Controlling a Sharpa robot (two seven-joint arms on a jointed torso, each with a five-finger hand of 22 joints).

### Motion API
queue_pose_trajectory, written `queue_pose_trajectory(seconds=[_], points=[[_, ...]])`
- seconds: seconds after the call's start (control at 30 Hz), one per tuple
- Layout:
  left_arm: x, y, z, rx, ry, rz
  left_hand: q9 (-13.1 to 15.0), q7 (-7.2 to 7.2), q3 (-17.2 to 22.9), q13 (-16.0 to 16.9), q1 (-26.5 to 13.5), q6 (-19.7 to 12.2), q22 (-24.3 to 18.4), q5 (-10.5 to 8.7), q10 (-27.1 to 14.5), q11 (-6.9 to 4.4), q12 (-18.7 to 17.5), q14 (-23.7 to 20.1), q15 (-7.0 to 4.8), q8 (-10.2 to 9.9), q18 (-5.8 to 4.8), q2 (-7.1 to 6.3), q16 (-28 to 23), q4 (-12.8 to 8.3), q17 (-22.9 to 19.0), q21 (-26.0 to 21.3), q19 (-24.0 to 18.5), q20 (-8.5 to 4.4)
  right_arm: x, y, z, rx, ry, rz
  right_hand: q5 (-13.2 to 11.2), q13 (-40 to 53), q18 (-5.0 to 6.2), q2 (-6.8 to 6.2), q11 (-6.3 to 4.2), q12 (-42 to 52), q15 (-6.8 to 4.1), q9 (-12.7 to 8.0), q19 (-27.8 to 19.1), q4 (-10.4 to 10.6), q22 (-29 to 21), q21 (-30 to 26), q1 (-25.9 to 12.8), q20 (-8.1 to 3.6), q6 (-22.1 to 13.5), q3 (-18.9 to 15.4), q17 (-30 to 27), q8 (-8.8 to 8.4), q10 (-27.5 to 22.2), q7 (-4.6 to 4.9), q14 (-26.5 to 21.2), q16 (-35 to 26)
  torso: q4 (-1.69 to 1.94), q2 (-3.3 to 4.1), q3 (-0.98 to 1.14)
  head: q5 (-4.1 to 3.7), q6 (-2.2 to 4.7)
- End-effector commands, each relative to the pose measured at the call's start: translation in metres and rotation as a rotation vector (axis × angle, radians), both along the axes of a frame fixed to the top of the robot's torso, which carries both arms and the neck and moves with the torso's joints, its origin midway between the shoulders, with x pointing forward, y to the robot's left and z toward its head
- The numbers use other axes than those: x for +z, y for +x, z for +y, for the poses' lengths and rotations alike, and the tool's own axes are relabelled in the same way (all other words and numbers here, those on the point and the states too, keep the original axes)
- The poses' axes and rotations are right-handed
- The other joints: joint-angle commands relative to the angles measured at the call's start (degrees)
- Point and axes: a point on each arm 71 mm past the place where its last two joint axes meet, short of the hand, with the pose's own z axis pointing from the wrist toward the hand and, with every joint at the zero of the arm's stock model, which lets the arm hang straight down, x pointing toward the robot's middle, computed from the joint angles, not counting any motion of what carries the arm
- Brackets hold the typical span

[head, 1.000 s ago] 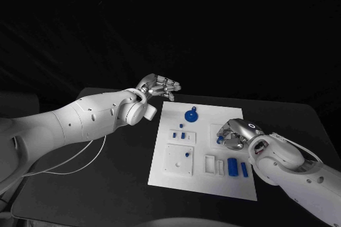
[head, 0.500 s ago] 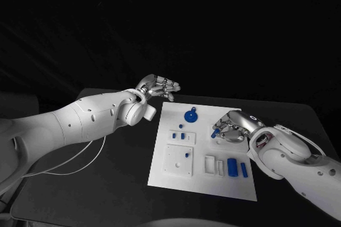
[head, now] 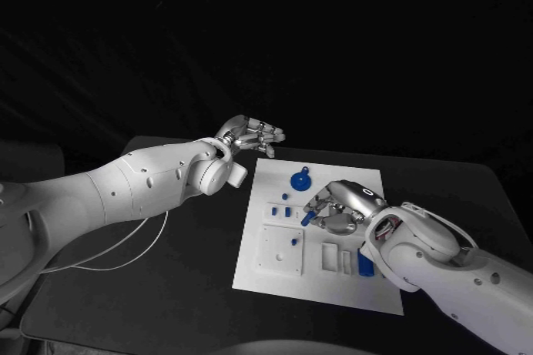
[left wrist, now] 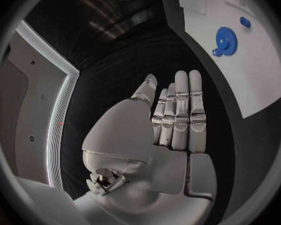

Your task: Assemble the parts on the task board

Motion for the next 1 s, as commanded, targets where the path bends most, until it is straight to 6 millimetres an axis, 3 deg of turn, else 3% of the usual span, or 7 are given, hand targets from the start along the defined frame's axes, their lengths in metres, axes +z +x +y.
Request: queue_pose_trajectory(seconds=[0.03, 0.23, 0.43, 1.0], points=[[0.001, 0.0, -0.004, -0.016, -0.007, -0.005, 0.0, 0.03, -0.1, 0.0, -0.2, -0.3, 0.0, 0.1, -0.4, 0.06, 0.1, -0.4, -0.04, 0.1, 0.4, 0.19, 0.3, 0.1, -0.1, 0.0, -0.3, 0.14, 0.001, -0.01, 0.017, 0.07, 0.005, -0.039, 0.1, 0.1, 0.62, 0.72, -1.32, 0.2, -0.45, 1.6, 1.8, -0.1, 0.1, -0.3, 0.2, -0.37, 0.3, -0.3, 0.1, 0.3, 1.6, -0.02, 0.0, -0.3, 0.01, -0.01, -0.07, 0.16, -0.14], [0.001, 0.0, -0.007, -0.024, -0.009, -0.002, 0.0, 0.05, -0.1, 0.0, -0.2, -0.4, 0.0, 0.09, -0.4, 0.08, 0.1, -0.4, -0.02, 0.1, 0.39, 0.2, 0.2, 0.1, -0.1, 0.0, -0.3, 0.15, -0.012, -0.024, 0.037, 0.124, -0.017, -0.042, 0.1, 0.1, 0.6, 0.68, -1.32, 0.2, -0.46, 1.7, 1.9, -0.1, 0.1, -0.4, 0.2, -0.36, 0.3, -0.2, 0.1, 0.3, 1.6, -0.04, 0.0, -0.4, 0.07, 0.01, -0.12, 0.3, -0.33], [0.001, 0.0, -0.009, -0.03, -0.011, -0.002, 0.0, 0.05, -0.1, 0.0, -0.2, -0.4, 0.0, 0.09, -0.4, 0.08, 0.1, -0.4, -0.02, 0.1, 0.39, 0.2, 0.2, 0.1, -0.1, 0.0, -0.3, 0.15, -0.022, -0.033, 0.049, 0.158, -0.033, -0.038, 0.1, 0.1, 0.61, 0.68, -1.32, 0.2, -0.46, 1.7, 1.9, -0.1, 0.1, -0.4, 0.2, -0.36, 0.3, -0.2, 0.1, 0.31, 1.6, -0.04, 0.0, -0.4, 0.03, 0.01, -0.07, 1.19, -0.68], [0.0, 0.0, -0.009, -0.032, -0.011, -0.001, 0.0, 0.05, -0.1, 0.0, -0.2, -0.4, 0.0, 0.09, -0.4, 0.08, 0.1, -0.4, -0.02, 0.1, 0.39, 0.2, 0.2, 0.1, -0.1, 0.0, -0.3, 0.15, -0.037, -0.041, 0.053, 0.186, -0.09, -0.033, 0.1, 0.1, 0.58, 0.35, -1.37, 0.2, -0.5, 1.8, 2.0, -0.2, 0.3, -0.4, 0.2, -0.41, 0.5, 0.2, 0.3, 0.31, 1.8, -0.09, 0.1, -0.4, -0.12, 0.0, 0.01, 1.74, -1.35]])
